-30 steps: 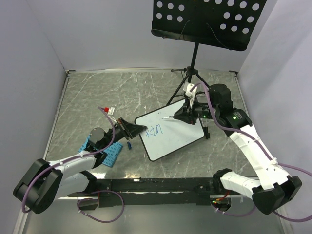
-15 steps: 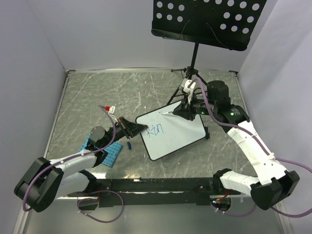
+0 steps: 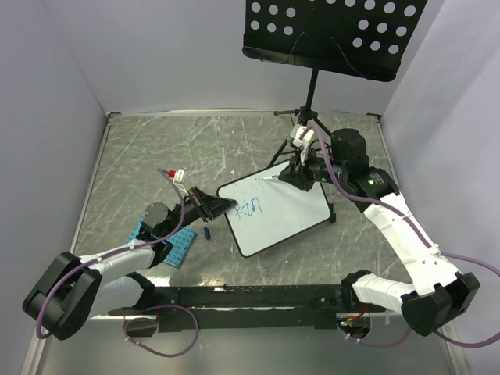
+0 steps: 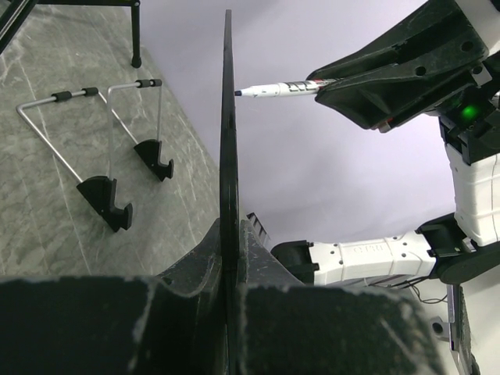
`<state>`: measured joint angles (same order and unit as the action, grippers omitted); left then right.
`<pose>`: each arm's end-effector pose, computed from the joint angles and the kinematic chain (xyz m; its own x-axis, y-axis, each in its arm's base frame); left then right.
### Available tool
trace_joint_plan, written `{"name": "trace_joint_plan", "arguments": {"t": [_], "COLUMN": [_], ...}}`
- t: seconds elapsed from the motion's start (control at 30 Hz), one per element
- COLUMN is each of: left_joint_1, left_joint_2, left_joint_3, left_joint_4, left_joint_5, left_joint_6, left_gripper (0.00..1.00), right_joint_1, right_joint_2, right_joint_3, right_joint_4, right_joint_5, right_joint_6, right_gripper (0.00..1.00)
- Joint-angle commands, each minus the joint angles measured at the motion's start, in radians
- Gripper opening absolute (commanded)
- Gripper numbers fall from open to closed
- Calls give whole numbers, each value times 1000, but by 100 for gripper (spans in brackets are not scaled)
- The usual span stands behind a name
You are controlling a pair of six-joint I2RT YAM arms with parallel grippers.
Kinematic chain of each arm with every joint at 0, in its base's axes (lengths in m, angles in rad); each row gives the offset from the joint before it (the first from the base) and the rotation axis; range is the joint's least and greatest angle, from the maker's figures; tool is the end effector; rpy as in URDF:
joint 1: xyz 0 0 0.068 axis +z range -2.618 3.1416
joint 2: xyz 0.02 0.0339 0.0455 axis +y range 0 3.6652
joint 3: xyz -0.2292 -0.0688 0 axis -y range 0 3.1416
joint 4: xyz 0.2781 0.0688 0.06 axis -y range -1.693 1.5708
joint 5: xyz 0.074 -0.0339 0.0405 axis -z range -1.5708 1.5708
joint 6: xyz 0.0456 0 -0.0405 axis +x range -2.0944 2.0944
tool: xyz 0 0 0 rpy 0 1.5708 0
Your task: Write a sentence on the whiteboard
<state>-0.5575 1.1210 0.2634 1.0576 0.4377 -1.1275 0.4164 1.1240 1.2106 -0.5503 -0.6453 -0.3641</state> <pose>0.2110 -0.1543 0.1717 -0.6790 -0.5408 -0.4964 0.5090 0.1404 -0.8492 0.2556 0.1430 0.3546 -0.0920 -0.3518 -0.9316 -0.9073 0.4150 -0.0671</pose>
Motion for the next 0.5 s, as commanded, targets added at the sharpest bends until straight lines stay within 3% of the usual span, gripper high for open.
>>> {"name": "trace_joint_plan", "arguments": {"t": [0.0,0.47], "left_joint_1": [-1,1], "left_joint_2": [-21,-29], "left_joint_3": [54,60], "left_joint_4": [188,165], "left_joint_5": [-4,-28], "left_joint_6": [-46,-40], "left_gripper": [1,1], "right_joint_1": [4,4], "right_joint_2": [16,-16], "right_joint_3": [7,-28], "right_joint_4": [26,-46], "right_joint_5": [6,-24], "right_joint_6": [-10,-44], "right_gripper": [0,0]}}
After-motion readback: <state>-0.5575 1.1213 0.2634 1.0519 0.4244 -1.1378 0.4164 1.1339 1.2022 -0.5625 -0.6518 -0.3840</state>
